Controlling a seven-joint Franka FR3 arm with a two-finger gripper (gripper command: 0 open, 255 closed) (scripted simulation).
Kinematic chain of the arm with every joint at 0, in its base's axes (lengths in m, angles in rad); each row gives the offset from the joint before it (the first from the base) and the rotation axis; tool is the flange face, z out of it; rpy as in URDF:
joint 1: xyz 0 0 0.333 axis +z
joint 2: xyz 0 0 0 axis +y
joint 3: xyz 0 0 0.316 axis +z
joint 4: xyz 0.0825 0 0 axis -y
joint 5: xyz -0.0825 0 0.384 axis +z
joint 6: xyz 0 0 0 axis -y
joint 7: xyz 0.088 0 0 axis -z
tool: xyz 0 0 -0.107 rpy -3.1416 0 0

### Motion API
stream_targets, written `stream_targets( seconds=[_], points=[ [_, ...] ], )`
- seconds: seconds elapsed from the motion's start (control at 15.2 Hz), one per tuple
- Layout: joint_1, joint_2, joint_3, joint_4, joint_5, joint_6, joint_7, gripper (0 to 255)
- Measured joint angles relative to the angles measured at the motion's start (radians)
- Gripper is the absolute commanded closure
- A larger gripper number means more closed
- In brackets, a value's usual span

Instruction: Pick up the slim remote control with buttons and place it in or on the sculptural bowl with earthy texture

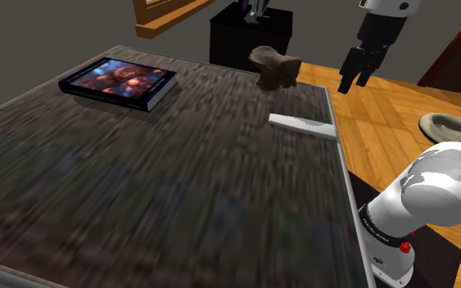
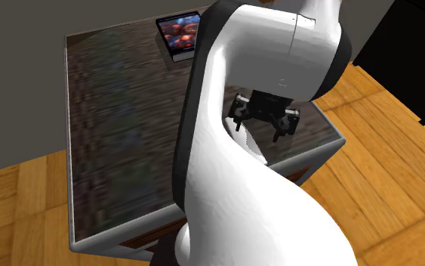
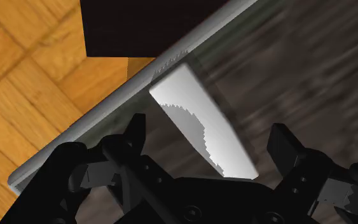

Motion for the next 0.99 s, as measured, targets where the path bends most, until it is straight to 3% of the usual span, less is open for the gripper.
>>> stream_targets(
  seconds=[0.2, 0.79, 0.99],
  points=[
    [0.025, 0.017, -0.008, -0.024, -0.013, 0.047, -0.058, 0],
    [0.193, 0.135, -0.074, -0.21, -0.097, 0.426, -0.484, 0],
    [0.209, 0.154, -0.08, -0.246, -0.104, 0.49, -0.524, 0]
  ],
)
